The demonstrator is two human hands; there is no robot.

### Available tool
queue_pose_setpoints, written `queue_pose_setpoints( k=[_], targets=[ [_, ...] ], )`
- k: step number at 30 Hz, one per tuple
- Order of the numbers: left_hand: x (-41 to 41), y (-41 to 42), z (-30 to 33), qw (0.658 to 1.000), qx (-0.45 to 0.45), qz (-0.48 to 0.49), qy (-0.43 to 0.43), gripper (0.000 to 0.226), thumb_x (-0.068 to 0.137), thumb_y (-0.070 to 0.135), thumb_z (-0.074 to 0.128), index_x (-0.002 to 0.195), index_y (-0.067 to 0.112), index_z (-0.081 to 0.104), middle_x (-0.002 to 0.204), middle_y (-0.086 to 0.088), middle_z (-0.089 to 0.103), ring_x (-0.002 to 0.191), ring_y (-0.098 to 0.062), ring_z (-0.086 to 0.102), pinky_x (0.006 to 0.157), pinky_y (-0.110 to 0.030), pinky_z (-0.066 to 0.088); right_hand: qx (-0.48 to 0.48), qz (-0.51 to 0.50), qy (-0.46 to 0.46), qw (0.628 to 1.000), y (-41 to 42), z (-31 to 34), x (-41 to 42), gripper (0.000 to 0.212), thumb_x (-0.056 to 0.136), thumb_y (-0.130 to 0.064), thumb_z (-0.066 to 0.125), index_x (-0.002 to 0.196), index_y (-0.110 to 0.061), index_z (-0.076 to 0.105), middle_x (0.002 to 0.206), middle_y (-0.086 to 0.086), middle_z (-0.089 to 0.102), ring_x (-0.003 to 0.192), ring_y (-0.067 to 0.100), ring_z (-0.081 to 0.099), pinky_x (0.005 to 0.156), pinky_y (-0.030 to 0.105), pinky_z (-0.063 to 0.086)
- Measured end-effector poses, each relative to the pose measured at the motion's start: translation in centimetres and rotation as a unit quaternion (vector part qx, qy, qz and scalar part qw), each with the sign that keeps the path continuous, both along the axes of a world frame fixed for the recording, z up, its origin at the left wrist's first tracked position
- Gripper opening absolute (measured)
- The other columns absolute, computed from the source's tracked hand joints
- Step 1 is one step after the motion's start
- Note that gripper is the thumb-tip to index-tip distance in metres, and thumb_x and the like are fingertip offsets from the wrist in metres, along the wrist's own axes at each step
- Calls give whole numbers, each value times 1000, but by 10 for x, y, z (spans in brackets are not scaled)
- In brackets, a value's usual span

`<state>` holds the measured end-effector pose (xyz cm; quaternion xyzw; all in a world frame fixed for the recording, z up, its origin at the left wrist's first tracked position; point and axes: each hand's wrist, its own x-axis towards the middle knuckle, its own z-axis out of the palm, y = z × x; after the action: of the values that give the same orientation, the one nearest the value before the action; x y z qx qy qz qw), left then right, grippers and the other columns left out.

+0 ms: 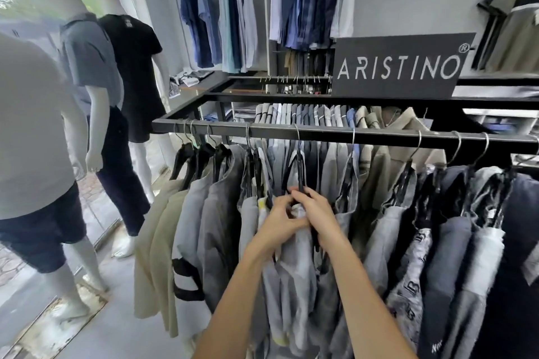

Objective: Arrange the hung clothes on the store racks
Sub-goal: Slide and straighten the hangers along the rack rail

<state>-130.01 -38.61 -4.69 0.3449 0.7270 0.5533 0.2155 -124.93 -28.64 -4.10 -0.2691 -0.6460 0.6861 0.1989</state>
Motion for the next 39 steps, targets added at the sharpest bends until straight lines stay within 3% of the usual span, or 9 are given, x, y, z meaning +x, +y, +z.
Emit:
queue_pose_setpoints(
  k=[3,8,12,18,23,30,33,35,39],
  targets=[
    [-31,-14,15,999,30,45,-5,31,89,11,67,119,17,65,113,1,66,101,-8,63,90,-23,51,-28,-5,12,1000,0,-3,-3,7,101,-24,57,108,-26,57,97,-15,61,87,-2,56,75,12,45],
    [-76,-35,44,948,117,250,159,19,90,7,60,105,17,65,99,6,66,91,-2,61,83,-14,47,-49,-22,30,998,-12,-6,-12,59,97,-37,62,148,-14,44,139,-7,48,129,10,45,98,23,35],
    [-97,-28,20,978,31,188,84,50,81,27,74,121,8,52,115,-4,59,102,-14,59,89,-28,47,-64,-39,36,997,-29,-5,-23,55,96,-39,63,143,-15,51,137,-14,48,128,7,47,93,23,37],
    [-98,-31,-13,993,70,72,-60,24,91,24,66,115,22,67,108,7,72,104,-10,66,94,-32,51,-31,-109,29,993,-42,-4,-28,62,98,-36,60,151,-13,39,148,4,49,131,16,47,103,28,36],
    [-97,-43,-11,985,123,32,-113,18,97,24,61,103,11,72,101,2,75,99,-11,69,87,-24,50,-39,-129,22,991,-48,-5,-30,66,97,-41,61,153,-15,36,150,3,47,136,18,45,111,34,35],
    [-99,-42,-15,980,133,11,-146,17,98,24,58,111,17,68,102,-3,75,103,-16,68,98,-34,50,-29,-135,14,990,-51,-8,-31,31,96,-41,61,123,-26,64,125,-10,65,119,9,57,103,29,41],
    [-99,-43,-15,981,131,20,-141,17,96,23,62,111,16,65,103,-2,75,102,-13,68,97,-32,50,10,-138,5,990,-53,-7,-32,29,98,-41,58,123,-30,66,126,-11,65,128,12,54,104,28,40],
    [-96,-44,-15,973,158,49,-162,29,93,23,67,114,7,56,99,-2,74,95,-10,69,93,-28,52,91,-167,-25,981,-58,-6,-33,41,103,-34,51,143,-27,50,143,-7,54,137,16,45,106,26,33],
    [-94,-46,-16,963,166,73,-202,35,98,40,52,106,7,58,98,0,70,92,-8,66,83,-20,51,298,-278,-4,913,-78,-6,-39,49,103,-18,48,151,-18,40,151,1,43,141,16,37,113,23,26]
  ],
)
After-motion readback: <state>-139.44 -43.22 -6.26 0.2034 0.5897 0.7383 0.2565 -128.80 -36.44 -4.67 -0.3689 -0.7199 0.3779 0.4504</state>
